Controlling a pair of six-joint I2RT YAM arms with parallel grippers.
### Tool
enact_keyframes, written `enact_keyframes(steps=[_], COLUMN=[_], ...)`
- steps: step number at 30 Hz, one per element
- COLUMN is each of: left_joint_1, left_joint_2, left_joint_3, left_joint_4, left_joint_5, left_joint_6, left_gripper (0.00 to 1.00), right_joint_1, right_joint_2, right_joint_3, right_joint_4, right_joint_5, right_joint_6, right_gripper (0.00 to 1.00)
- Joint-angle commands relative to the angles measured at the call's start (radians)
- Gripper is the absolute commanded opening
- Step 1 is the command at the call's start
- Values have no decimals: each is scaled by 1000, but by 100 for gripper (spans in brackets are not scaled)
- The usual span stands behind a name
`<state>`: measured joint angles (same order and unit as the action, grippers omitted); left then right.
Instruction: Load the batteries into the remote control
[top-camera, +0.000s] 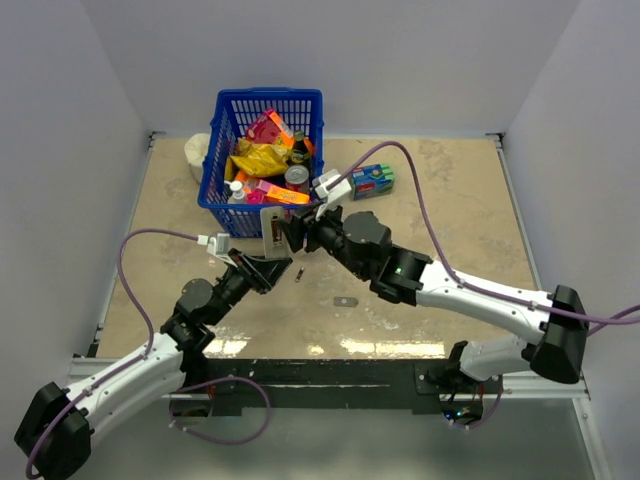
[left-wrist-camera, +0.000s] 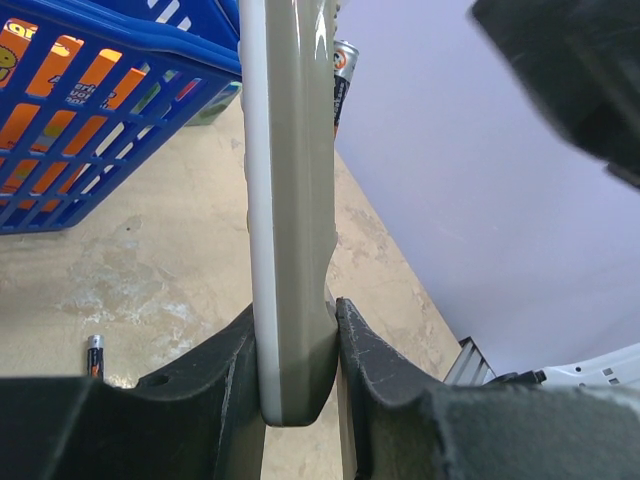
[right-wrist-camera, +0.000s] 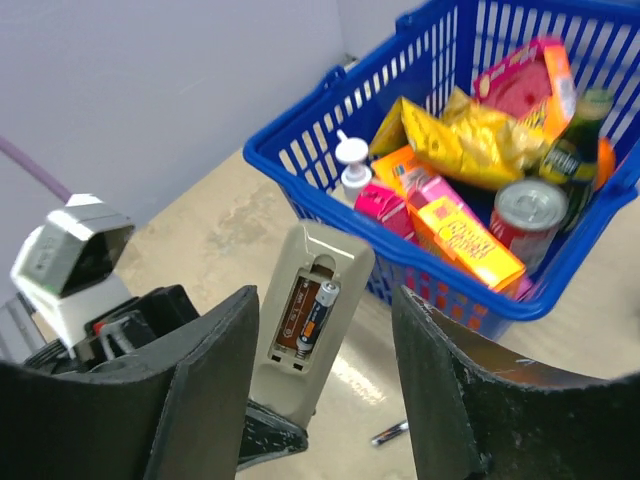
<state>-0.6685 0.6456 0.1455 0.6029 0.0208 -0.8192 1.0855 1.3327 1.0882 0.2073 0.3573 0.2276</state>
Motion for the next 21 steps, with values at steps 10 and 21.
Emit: enact_keyframes(steps=[10, 21], left_joint_1=[4, 4], left_joint_2=[-29, -51], left_joint_3=[74, 77], left_joint_4=[-21, -6], left_joint_5=[54, 102], left_joint_6=[0, 11], left_gripper=[0, 0], right_joint_1=[-70, -239], right_joint_2=[-179, -112], right_joint_3=[-54, -13], right_joint_4=[-68, -77], right_joint_5=[-404, -828], right_joint_6=[-729, -763], right_gripper=[70, 58])
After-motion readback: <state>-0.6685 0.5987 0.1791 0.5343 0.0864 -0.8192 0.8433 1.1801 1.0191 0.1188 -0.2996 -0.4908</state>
